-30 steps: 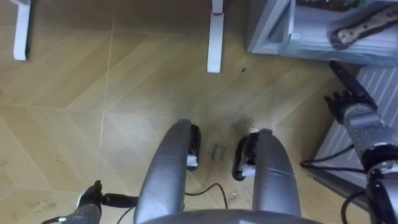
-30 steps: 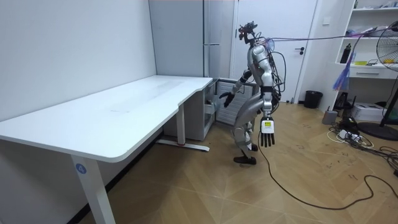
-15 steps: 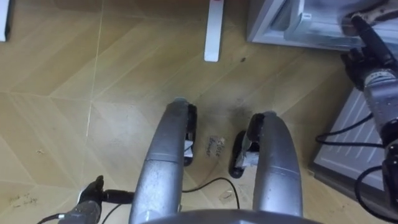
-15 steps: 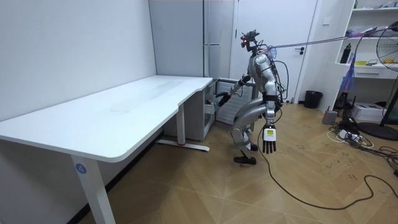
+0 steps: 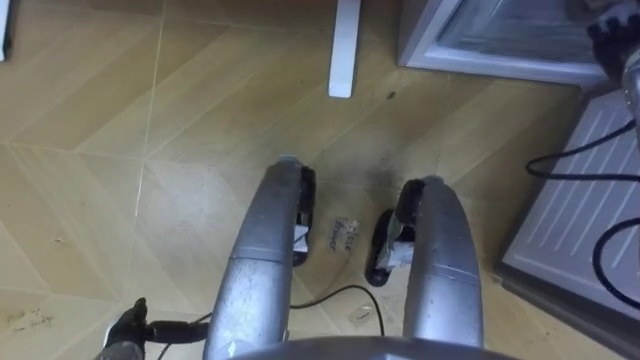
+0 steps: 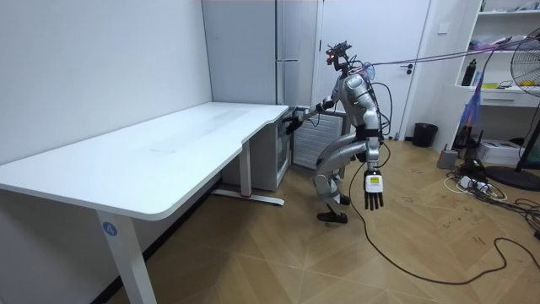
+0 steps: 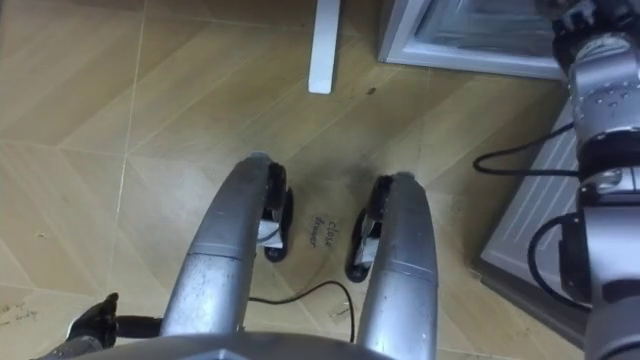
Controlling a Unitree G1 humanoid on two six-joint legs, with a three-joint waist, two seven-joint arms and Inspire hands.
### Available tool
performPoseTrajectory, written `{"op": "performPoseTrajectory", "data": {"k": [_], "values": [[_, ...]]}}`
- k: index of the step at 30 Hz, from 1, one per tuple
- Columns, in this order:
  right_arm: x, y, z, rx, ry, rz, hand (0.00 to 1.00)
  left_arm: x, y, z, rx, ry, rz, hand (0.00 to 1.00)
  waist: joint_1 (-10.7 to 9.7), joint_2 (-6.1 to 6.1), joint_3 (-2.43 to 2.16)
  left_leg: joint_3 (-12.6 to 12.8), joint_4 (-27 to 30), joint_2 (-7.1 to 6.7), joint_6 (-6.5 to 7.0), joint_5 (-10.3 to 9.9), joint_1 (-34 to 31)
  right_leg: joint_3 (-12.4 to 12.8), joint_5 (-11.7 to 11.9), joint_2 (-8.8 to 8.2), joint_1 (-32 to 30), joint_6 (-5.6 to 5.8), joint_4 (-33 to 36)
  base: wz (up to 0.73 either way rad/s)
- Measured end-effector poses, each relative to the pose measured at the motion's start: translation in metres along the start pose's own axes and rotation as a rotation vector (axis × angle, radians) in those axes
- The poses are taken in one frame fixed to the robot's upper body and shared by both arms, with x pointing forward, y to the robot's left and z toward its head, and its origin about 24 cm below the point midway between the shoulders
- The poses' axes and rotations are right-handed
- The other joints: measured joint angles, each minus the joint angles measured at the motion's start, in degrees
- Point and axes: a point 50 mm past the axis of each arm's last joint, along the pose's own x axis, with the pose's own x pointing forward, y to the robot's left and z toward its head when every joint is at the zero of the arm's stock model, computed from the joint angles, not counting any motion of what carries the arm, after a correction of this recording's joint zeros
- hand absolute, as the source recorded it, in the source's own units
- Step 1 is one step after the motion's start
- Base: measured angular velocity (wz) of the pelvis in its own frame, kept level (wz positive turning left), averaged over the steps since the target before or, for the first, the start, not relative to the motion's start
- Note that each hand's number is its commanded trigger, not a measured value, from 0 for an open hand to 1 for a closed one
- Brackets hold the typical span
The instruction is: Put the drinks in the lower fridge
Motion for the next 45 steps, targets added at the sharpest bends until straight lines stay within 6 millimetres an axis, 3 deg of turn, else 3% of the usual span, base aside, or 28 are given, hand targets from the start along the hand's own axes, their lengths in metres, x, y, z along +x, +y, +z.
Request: {"op": "performPoseTrajectory", "data": {"k": [8, 12, 16, 21, 26, 29, 33, 36, 38, 40, 44, 45], "values": [[-0.003, 0.006, 0.006, -0.022, -0.050, -0.072, 0.00, -0.005, 0.004, -0.021, 0.002, 0.047, 0.011, 0.00, 2.3, 0.40, -0.22, -0.9, 0.0, 0.03, -0.11, 0.0, 0.1, -1.2, -0.4, -1.31, 0.7, -0.81, -0.1, 0.03], [-0.006, 0.012, 0.009, -0.007, -0.071, -0.106, 0.00, -0.008, 0.003, -0.029, 0.009, 0.059, 0.006, 0.00, 2.4, 1.74, -0.30, -1.5, 0.0, -0.55, -0.37, 0.2, 0.2, -2.1, -0.7, -1.93, 1.3, -1.12, -0.1, 0.09], [-0.008, 0.017, 0.009, -0.006, -0.073, -0.124, 0.00, -0.009, 0.003, -0.029, 0.011, 0.058, 0.005, 0.00, 2.5, 2.52, -0.70, -1.8, -0.1, -0.95, -0.82, 0.5, 0.4, -2.5, -1.0, -2.11, 1.6, -1.21, 0.1, 0.06], [-0.008, 0.016, 0.008, -0.024, -0.077, -0.144, 0.00, -0.009, 0.003, -0.030, 0.014, 0.057, 0.004, 0.00, 3.1, 2.62, -0.66, -2.2, -0.6, -1.13, -1.55, 0.9, 1.1, -2.7, -1.3, -2.10, 2.2, -1.77, 0.1, 0.04], [-0.005, 0.005, 0.003, -0.115, -0.085, -0.178, 0.00, -0.014, 0.007, -0.035, 0.067, 0.044, -0.032, 0.00, 3.9, 3.60, -0.55, -2.6, -1.8, -1.02, -2.28, 1.0, 4.0, -3.4, -1.5, -1.94, 5.1, -2.24, -0.9, 0.05], [-0.004, -0.012, -0.006, -0.243, -0.081, -0.185, 0.00, -0.015, 0.014, -0.035, 0.089, 0.038, -0.036, 0.00, 4.4, 3.53, -0.52, -3.0, -5.3, -0.95, -2.83, 2.0, 6.7, -4.2, -0.9, -1.86, 7.8, -2.42, -4.1, 0.06], [-0.009, -0.048, -0.027, -0.566, -0.045, -0.103, 0.00, -0.014, 0.021, -0.032, 0.103, 0.036, -0.040, 0.00, 4.4, 2.30, -0.10, -3.5, -13.1, -0.37, -3.10, 4.4, 12.6, -5.5, 1.8, -0.99, 13.5, -2.92, -11.7, -0.02], [-0.017, -0.077, -0.041, -0.862, 0.027, 0.018, 0.00, -0.014, 0.024, -0.030, 0.105, 0.032, -0.049, 0.00, 4.0, 1.17, -0.10, -4.1, -19.0, 0.29, -3.70, 5.7, 17.3, -6.2, 4.1, 0.50, 18.1, -3.46, -18.2, -0.09], [-0.024, -0.098, -0.051, -1.023, 0.108, 0.081, 0.00, -0.011, 0.024, -0.022, 0.093, 0.024, -0.058, 0.00, 3.9, 0.83, -0.19, -4.9, -22.7, 0.39, -4.01, 6.8, 20.6, -7.0, 5.3, 1.25, 21.7, -3.27, -22.4, 0.07], [-0.036, -0.122, -0.066, -1.148, 0.231, 0.160, 0.00, -0.007, 0.021, -0.010, 0.087, 0.001, -0.081, 0.00, 4.2, 0.36, -0.61, -5.0, -26.9, 1.28, -3.95, 7.4, 24.5, -7.7, 6.5, 2.24, 25.9, -3.17, -27.5, -0.02], [-0.058, -0.172, -0.085, -1.226, 0.440, 0.153, 0.00, -0.002, 0.020, 0.004, 0.084, -0.021, -0.079, 0.00, 4.1, 0.36, -0.99, -5.3, -33.6, 1.65, -3.57, 8.5, 31.8, -8.8, 8.3, 3.31, 34.1, -2.14, -35.7, 0.06], [-0.069, -0.190, -0.093, -1.234, 0.520, 0.135, 0.00, -0.002, 0.020, 0.003, 0.082, -0.014, -0.076, 0.00, 3.9, 0.42, -1.38, -5.2, -35.7, 1.74, -3.41, 8.7, 34.5, -8.9, 8.8, 3.72, 37.0, -1.69, -38.5, 0.00]]}}
